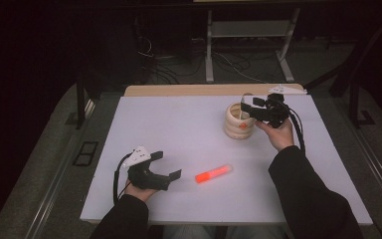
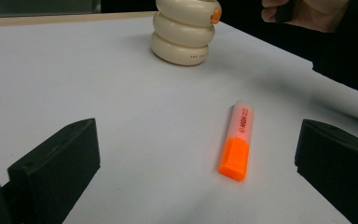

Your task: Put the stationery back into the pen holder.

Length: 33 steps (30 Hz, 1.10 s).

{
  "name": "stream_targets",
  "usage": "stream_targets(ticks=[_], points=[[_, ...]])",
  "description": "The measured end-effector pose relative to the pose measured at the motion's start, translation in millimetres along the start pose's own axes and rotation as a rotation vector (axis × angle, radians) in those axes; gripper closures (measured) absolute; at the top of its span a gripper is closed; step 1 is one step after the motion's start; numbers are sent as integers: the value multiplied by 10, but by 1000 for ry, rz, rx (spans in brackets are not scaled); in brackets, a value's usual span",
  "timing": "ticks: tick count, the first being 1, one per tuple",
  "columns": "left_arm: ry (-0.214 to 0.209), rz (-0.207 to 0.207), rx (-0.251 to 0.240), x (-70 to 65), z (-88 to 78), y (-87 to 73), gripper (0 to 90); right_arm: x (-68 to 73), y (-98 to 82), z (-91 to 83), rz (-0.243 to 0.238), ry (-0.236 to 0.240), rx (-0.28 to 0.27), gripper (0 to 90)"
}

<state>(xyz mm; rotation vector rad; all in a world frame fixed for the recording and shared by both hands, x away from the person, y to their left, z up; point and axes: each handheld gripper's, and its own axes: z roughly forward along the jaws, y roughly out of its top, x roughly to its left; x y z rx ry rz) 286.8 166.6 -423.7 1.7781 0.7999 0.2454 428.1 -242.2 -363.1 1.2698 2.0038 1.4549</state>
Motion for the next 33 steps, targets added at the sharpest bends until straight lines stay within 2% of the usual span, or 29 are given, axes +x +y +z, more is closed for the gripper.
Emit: stream_targets(ticks=[4, 6, 9, 13, 15, 18, 26, 33], points=[[1, 2, 2, -1, 2, 0, 0, 23, 3, -67, -15, 31, 42, 248], [1, 2, 2, -2, 4, 0, 0, 43, -1, -97, -23, 48, 65, 172], [2, 3, 2, -4, 6, -1, 0, 72, -17, -147, -33, 72, 94, 123], [2, 2, 3, -5, 8, -1, 0, 97, -46, -214, -27, 99, 106, 77], [3, 2, 2, -6, 9, -1, 0, 113, -63, -238, -31, 103, 127, 2], [3, 1, 2, -7, 9, -1, 0, 125, -110, -285, -25, 131, 137, 2], [4, 2, 3, -10, 11, -2, 0, 194, -244, -442, -51, 133, 163, 2], [2, 2, 5, -16, 15, -3, 0, 237, -343, -586, -52, 137, 164, 2]])
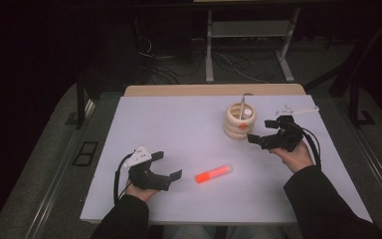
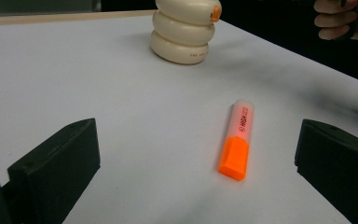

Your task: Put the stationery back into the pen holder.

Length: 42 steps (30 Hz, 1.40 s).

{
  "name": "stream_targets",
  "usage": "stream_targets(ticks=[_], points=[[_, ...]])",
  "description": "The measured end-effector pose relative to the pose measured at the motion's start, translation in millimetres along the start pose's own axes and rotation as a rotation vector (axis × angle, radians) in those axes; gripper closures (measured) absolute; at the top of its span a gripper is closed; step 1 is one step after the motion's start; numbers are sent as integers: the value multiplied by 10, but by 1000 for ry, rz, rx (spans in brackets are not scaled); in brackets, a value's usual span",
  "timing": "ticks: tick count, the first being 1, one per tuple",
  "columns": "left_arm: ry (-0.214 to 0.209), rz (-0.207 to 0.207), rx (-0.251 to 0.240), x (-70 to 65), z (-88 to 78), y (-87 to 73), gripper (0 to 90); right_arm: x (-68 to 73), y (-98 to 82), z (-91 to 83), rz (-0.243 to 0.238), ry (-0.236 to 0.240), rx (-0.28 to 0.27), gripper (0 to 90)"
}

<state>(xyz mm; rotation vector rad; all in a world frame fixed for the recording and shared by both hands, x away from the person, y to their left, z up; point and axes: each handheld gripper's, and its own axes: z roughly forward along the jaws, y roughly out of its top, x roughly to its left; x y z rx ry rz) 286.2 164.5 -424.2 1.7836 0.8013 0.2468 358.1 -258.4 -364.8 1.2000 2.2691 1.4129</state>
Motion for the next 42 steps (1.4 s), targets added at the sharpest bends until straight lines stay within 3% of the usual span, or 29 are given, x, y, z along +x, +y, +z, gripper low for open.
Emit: stream_targets(ticks=[18, 42], points=[[1, 3, 3, -6, 5, 0, 0, 92, -296, -241, 14, 10, 1, 3], [3, -1, 1, -7, -2, 1, 0, 197, -746, -396, 9, 10, 22, 3]])
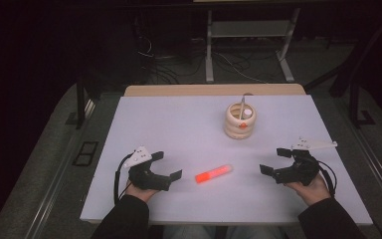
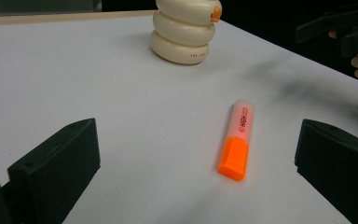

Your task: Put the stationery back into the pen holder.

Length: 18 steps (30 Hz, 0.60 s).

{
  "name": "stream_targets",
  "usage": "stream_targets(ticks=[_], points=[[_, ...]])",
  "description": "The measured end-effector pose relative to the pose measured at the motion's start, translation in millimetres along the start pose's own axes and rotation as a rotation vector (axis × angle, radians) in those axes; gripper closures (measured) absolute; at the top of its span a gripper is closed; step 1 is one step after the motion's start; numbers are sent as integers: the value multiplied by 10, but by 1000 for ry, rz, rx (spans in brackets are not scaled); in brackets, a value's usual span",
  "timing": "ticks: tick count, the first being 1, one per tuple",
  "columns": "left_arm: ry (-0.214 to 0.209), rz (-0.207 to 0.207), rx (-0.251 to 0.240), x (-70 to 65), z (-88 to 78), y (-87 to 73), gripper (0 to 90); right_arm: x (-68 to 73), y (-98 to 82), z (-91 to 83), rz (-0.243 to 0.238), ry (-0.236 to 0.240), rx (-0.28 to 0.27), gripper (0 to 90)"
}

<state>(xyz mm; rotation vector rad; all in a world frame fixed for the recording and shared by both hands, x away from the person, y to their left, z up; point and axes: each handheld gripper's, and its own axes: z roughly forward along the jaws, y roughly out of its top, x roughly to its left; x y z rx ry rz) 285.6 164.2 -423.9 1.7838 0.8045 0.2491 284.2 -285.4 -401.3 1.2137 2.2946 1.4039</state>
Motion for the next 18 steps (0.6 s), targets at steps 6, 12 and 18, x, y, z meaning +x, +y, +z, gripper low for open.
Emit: stream_targets(ticks=[6, 12, 18], points=[[-3, -2, 5, 1, 3, 1, 0, 25, -82, -20, -3, -4, -2, 3], [-7, 4, 17, 3, 4, 13, 0, 59, -134, -38, -18, -14, 10, 3], [-13, 28, 28, -24, 2, 66, 0, 73, -181, -68, -26, -16, 6, 3]])
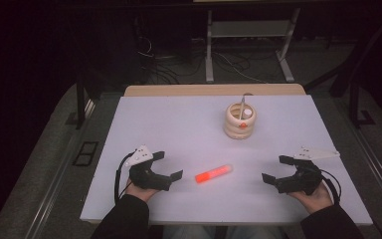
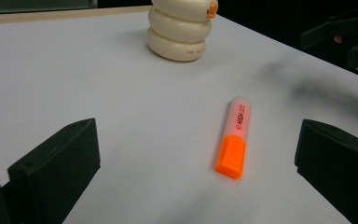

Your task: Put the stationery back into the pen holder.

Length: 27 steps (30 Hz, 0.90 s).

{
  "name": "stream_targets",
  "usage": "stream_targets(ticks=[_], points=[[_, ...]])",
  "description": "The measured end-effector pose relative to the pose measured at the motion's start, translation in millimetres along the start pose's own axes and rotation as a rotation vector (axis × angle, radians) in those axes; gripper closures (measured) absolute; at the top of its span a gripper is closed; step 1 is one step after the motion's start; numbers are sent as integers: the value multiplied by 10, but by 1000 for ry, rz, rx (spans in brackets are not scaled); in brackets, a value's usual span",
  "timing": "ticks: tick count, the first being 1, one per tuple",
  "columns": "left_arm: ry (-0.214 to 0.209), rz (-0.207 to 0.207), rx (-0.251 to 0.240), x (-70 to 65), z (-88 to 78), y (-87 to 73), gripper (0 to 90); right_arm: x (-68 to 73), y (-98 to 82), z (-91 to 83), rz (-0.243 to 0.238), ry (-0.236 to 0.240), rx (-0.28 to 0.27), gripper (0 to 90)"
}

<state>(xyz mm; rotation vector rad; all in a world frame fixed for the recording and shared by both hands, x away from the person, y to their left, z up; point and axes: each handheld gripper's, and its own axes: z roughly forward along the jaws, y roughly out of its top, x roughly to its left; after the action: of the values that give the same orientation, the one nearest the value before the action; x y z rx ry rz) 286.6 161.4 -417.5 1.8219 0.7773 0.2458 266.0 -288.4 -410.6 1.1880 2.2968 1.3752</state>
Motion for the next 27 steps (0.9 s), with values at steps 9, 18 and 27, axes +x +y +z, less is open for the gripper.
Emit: stream_targets(ticks=[9, 18, 27], points=[[-16, 63, 52, -110, 52, 133, 0, -23, -44, -28, 7, -10, 11, 2], [-65, 101, 116, -184, 170, 234, 0, -37, -49, -50, 6, -11, 11, 3], [-97, 129, 172, -211, 306, 308, 0, -56, -54, -72, 15, -19, 5, 3]])
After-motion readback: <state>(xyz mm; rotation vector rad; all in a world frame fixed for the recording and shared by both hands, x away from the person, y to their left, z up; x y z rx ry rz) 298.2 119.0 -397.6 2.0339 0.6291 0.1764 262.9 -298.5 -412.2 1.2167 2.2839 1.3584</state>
